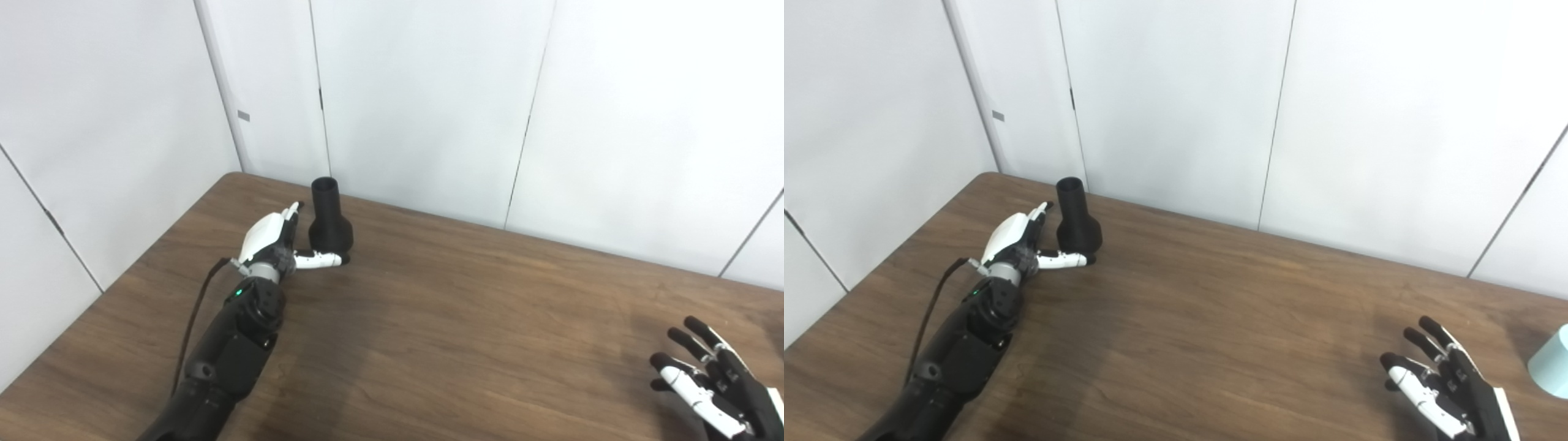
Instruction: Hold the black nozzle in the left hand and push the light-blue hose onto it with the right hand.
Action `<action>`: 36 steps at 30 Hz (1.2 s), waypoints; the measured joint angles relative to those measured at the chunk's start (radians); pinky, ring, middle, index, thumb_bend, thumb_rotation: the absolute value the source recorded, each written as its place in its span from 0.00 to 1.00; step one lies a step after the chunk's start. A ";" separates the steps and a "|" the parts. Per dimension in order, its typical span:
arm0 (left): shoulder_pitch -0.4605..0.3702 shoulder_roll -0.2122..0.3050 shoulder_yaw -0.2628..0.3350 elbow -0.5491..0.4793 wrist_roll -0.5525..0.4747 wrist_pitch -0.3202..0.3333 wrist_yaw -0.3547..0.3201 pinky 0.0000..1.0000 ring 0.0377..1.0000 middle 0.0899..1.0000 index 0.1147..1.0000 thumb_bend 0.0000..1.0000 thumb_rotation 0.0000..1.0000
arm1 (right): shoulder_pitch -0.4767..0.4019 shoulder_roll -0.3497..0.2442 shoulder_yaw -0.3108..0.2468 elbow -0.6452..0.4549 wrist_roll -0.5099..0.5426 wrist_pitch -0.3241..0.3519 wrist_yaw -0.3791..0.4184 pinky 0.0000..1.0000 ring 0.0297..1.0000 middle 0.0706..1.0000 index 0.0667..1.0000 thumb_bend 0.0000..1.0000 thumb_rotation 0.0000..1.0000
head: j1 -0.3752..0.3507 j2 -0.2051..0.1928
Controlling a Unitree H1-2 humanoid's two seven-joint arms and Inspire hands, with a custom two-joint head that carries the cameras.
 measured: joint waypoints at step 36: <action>-0.111 0.031 -0.132 0.251 0.003 -0.171 0.131 0.53 0.53 0.49 0.41 0.52 0.02 | 0.004 -0.023 0.007 0.000 0.011 0.006 0.011 0.37 0.55 0.72 0.80 0.39 0.00 | -0.026 0.037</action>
